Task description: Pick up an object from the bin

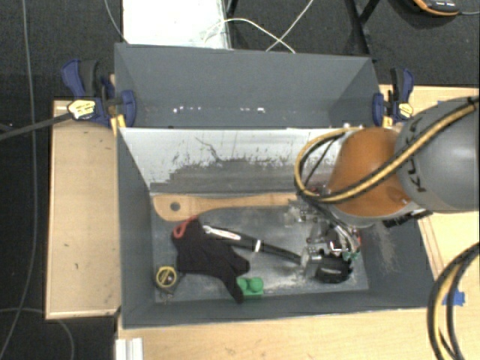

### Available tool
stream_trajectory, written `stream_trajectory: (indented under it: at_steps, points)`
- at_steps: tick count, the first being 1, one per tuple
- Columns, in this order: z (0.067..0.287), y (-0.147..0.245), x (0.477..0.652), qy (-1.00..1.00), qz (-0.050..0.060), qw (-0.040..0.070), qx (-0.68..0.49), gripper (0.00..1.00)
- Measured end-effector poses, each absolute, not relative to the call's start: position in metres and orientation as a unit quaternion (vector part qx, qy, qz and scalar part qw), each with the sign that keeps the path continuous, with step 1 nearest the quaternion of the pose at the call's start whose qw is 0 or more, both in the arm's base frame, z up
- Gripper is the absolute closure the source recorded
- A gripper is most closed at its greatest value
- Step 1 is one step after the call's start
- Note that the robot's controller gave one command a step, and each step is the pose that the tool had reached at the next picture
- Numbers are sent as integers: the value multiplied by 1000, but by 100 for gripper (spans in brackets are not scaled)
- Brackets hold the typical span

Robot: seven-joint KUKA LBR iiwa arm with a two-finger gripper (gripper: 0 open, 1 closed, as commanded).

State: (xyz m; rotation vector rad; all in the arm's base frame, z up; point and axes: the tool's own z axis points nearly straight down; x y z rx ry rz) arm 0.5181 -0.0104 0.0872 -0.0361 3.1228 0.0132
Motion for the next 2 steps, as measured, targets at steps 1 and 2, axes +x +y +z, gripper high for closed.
stream_trajectory:
  at_steps: [1, 2]
  points:
    - [71, -104, 539, 999, 3, 9, 42, 0]
    - [70, -69, 493, 1000, 7, 11, 25, 100]
